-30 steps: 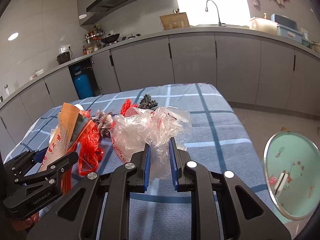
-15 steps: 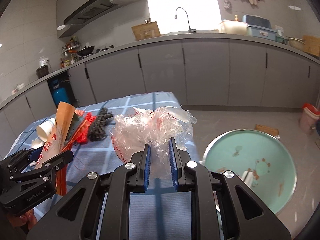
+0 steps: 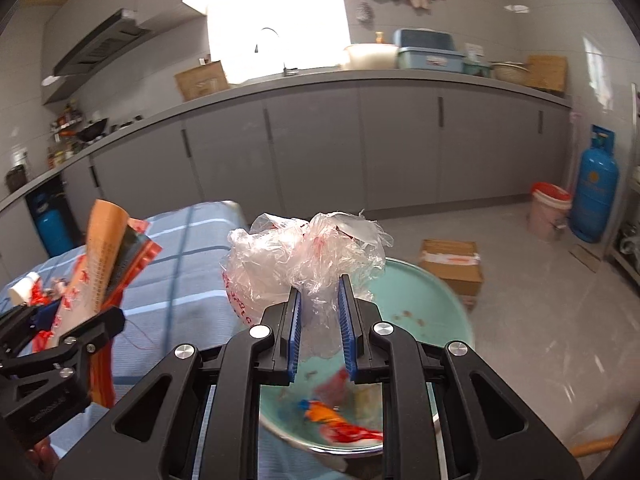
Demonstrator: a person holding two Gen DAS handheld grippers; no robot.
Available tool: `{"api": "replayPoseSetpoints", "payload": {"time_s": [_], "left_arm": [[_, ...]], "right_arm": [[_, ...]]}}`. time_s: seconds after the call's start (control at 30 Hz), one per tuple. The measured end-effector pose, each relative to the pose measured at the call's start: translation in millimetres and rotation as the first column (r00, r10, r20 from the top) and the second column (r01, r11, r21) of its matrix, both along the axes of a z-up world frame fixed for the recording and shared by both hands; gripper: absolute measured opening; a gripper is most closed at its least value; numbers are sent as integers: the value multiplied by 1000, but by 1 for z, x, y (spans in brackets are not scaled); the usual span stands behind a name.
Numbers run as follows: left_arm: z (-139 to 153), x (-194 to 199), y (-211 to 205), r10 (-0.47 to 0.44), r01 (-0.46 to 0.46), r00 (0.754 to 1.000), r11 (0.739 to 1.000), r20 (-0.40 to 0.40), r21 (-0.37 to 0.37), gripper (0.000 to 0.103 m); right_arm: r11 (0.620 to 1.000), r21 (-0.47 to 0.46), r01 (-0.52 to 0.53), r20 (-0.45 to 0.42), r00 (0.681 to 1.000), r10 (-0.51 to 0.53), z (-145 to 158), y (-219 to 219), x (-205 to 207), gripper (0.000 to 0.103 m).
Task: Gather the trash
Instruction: 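Carry the bread bag and clear bag over the mint-green basin with both tools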
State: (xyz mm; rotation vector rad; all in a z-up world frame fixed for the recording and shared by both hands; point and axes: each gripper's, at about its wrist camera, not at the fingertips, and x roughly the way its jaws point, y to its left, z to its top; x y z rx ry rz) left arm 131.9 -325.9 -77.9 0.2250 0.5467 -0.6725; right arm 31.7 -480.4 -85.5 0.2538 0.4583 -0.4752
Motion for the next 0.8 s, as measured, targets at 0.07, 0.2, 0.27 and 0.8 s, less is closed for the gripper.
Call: {"api": "replayPoseSetpoints", "payload": {"time_s": [0.07,0.2,0.27,0.8], "left_arm": [[-3,-4,-15,-22,22,1000,1000,2,16,56],[-14,-4,-43,-53,55,998,997,-23,53,56],[-19,-2,-53,-59,61,998,996,-29,66,56],[-50,11,-97,-113,125,985,988,-134,92,71]], "right_arm": [[999,-9,50,-16,999,-50,-6,-10,-4,19],[993,-20,114,-50,992,-115,-20,-29,-8,19],[991,9,130,-47,990,-130,-27,-39,-12,19],[979,114,168,-74,984,-161,-44,-65,-7,36]]}}
